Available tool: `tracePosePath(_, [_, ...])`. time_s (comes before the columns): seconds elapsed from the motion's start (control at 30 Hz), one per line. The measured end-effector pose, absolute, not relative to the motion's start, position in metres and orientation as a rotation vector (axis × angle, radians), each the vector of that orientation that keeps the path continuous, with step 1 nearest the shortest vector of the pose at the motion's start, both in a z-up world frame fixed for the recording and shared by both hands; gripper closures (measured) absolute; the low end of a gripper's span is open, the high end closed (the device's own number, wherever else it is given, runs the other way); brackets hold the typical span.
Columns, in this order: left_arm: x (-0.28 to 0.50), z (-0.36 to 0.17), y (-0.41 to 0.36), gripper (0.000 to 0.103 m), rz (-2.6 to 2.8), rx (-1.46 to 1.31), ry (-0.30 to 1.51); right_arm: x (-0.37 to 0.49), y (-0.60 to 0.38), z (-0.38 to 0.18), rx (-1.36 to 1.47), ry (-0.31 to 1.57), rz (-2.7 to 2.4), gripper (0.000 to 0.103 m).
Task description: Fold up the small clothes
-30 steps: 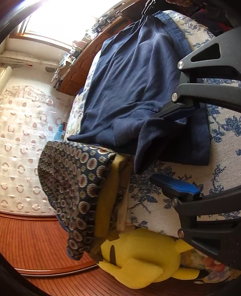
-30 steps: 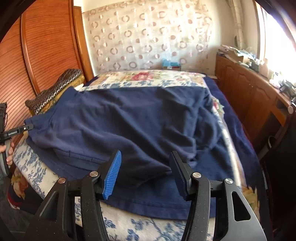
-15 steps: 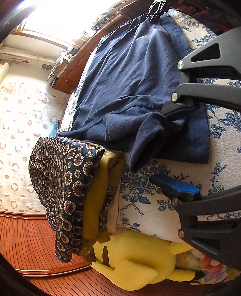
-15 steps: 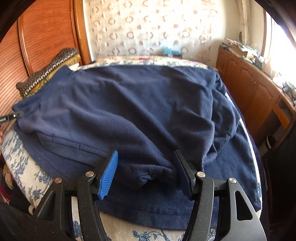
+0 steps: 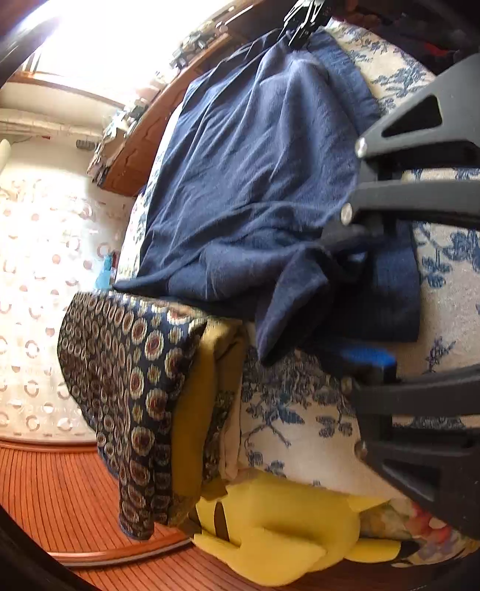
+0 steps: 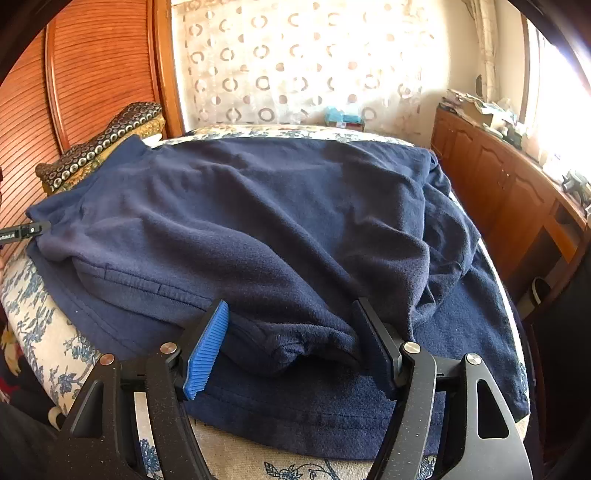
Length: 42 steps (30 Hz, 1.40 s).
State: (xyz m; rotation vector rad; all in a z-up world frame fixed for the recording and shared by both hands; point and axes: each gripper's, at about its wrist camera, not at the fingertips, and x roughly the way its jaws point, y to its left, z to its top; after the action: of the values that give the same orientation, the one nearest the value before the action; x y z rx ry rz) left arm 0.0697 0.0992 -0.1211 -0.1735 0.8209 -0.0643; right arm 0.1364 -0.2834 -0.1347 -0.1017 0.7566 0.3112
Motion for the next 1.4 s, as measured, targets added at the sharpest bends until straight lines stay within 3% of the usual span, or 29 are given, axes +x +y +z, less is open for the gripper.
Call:
tracePosePath(0.07, [0.071, -0.119, 0.093, 0.094, -0.114, -0.159, 0.827, 0.136, -0.284, -0.135, -0.104, 0.757, 0.317, 0.032])
tracePosePath(0.13, [0.07, -0.113, 0.085, 0.099, -0.151, -0.132, 0.811, 0.135, -0.283, -0.134, -0.112, 0.767, 0.321, 0.032])
tracePosePath(0.17, [0.07, -0.108, 0.082, 0.1, -0.167, -0.135, 0.798, 0.134, -0.283, -0.134, -0.124, 0.77, 0.322, 0.033])
tracePosePath(0.27, [0.068, -0.089, 0.071, 0.1, -0.225, -0.163, 0.74, 0.131, -0.285, -0.131, -0.118, 0.771, 0.335, 0.047])
tracePosePath(0.43, [0.075, -0.05, 0.035, 0.101, -0.309, -0.132, 0.654, 0.12, -0.306, -0.11, -0.066, 0.73, 0.325, 0.053])
tracePosePath(0.67, [0.099, -0.001, -0.035, 0.101, -0.478, -0.097, 0.567, 0.103, -0.346, -0.082, -0.054, 0.662, 0.255, 0.053])
tracePosePath(1.1, [0.132, 0.053, -0.175, 0.101, -0.703, 0.061, 0.528, 0.091, -0.392, -0.084, 0.009, 0.654, 0.19, 0.053])
tracePosePath(1.4, [0.14, 0.057, -0.244, 0.097, -0.758, 0.12, 0.566, 0.084, -0.412, -0.086, 0.053, 0.647, 0.186, 0.053])
